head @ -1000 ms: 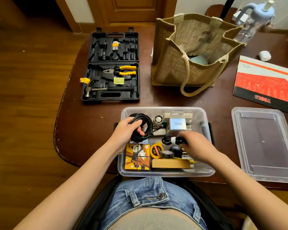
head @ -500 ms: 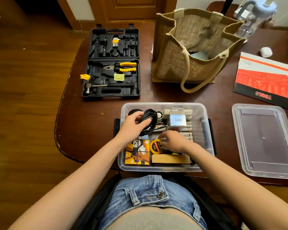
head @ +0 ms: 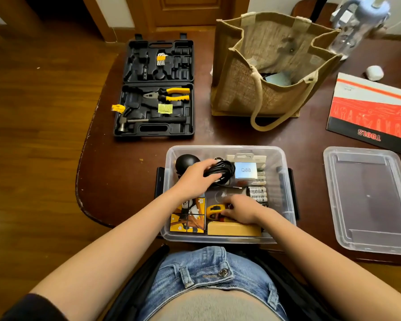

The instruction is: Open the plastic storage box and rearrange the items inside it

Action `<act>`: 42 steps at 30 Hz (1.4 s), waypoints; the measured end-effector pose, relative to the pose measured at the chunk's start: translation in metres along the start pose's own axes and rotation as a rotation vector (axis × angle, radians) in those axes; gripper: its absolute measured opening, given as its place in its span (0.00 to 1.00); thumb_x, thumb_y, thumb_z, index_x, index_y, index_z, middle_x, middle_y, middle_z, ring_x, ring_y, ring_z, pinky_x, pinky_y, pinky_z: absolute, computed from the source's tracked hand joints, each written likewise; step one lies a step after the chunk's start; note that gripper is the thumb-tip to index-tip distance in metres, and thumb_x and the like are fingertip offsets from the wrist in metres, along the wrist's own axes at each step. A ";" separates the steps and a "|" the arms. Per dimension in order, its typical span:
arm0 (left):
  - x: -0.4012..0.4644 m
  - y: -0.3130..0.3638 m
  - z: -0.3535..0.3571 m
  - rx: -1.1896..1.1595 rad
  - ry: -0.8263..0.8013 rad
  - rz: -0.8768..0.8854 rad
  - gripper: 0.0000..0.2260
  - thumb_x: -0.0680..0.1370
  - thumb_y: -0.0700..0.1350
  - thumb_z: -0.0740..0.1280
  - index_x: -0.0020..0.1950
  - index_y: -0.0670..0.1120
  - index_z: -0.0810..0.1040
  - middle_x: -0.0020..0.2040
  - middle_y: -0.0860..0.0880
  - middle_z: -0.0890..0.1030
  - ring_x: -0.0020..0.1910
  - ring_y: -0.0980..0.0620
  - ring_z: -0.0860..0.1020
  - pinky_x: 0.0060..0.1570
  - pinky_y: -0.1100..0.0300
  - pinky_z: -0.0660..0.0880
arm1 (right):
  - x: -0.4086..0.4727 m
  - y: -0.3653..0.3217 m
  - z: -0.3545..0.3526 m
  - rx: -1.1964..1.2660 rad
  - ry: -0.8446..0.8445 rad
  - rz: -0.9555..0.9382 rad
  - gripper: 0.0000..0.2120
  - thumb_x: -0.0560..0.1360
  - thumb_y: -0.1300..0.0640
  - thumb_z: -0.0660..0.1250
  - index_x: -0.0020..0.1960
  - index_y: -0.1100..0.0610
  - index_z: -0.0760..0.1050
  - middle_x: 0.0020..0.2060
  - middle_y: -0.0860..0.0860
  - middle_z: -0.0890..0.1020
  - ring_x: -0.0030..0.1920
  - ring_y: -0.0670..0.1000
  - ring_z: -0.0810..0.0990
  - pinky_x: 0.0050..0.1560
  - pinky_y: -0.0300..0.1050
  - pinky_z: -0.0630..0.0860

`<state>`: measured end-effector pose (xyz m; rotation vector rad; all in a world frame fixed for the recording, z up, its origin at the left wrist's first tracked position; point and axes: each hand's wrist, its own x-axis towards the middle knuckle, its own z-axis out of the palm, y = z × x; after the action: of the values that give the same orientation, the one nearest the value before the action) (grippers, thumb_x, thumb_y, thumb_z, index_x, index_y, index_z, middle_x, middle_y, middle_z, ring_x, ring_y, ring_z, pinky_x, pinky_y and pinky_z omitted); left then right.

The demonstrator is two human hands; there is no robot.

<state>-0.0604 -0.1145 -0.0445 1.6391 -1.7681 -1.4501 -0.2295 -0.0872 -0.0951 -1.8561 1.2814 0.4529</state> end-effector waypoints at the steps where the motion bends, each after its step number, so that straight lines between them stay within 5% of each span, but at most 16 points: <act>1: 0.001 -0.001 0.001 0.048 -0.027 0.007 0.15 0.79 0.43 0.65 0.66 0.47 0.74 0.56 0.51 0.79 0.54 0.56 0.76 0.55 0.63 0.71 | -0.005 0.001 0.001 0.021 -0.005 -0.006 0.21 0.78 0.48 0.63 0.68 0.55 0.70 0.63 0.54 0.76 0.62 0.55 0.75 0.60 0.47 0.71; 9: 0.009 -0.003 0.003 0.254 -0.303 0.014 0.10 0.76 0.41 0.69 0.52 0.55 0.75 0.41 0.60 0.78 0.41 0.65 0.76 0.39 0.74 0.68 | -0.015 0.006 0.006 0.198 -0.012 0.008 0.19 0.79 0.46 0.59 0.65 0.55 0.73 0.61 0.54 0.78 0.60 0.54 0.76 0.60 0.46 0.70; 11: 0.012 -0.002 0.006 0.264 -0.367 -0.002 0.12 0.76 0.41 0.69 0.55 0.56 0.74 0.41 0.60 0.78 0.41 0.66 0.75 0.41 0.74 0.67 | -0.013 0.007 0.008 0.285 0.015 0.053 0.18 0.80 0.47 0.58 0.64 0.56 0.74 0.60 0.55 0.79 0.59 0.53 0.76 0.59 0.45 0.70; 14: 0.017 -0.002 0.011 0.367 -0.449 0.012 0.15 0.76 0.41 0.68 0.62 0.50 0.75 0.51 0.51 0.81 0.51 0.55 0.77 0.54 0.61 0.72 | -0.009 0.009 0.009 0.360 0.060 0.110 0.20 0.80 0.49 0.59 0.66 0.59 0.70 0.62 0.56 0.77 0.61 0.54 0.74 0.61 0.45 0.69; 19: 0.020 -0.008 0.016 0.727 -0.251 0.058 0.17 0.76 0.43 0.68 0.65 0.50 0.75 0.58 0.47 0.79 0.59 0.47 0.75 0.59 0.52 0.72 | -0.001 0.009 0.007 0.408 0.051 0.153 0.26 0.79 0.50 0.60 0.72 0.61 0.61 0.68 0.57 0.71 0.65 0.55 0.71 0.64 0.46 0.67; 26: 0.020 0.004 0.024 0.993 -0.183 -0.021 0.11 0.76 0.38 0.63 0.58 0.41 0.76 0.56 0.43 0.78 0.54 0.43 0.78 0.47 0.51 0.75 | 0.002 0.008 0.009 0.387 0.068 0.141 0.24 0.78 0.52 0.61 0.71 0.57 0.62 0.65 0.56 0.74 0.64 0.55 0.73 0.64 0.47 0.69; 34: 0.023 0.003 0.019 0.896 -0.156 -0.003 0.24 0.73 0.52 0.71 0.66 0.48 0.70 0.63 0.45 0.71 0.57 0.42 0.76 0.50 0.50 0.75 | 0.000 0.008 0.005 0.308 0.089 -0.006 0.17 0.76 0.53 0.66 0.63 0.54 0.74 0.62 0.52 0.75 0.62 0.51 0.72 0.62 0.41 0.67; 42: 0.025 -0.009 0.021 0.984 -0.067 0.066 0.11 0.77 0.45 0.66 0.59 0.44 0.75 0.53 0.43 0.81 0.53 0.42 0.79 0.46 0.50 0.75 | -0.010 0.010 -0.021 0.289 0.041 -0.032 0.19 0.73 0.53 0.70 0.63 0.55 0.75 0.57 0.49 0.80 0.55 0.47 0.78 0.56 0.39 0.74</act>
<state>-0.0788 -0.1254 -0.0701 1.8797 -2.7803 -0.5775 -0.2460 -0.0990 -0.0805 -1.6464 1.2701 0.2004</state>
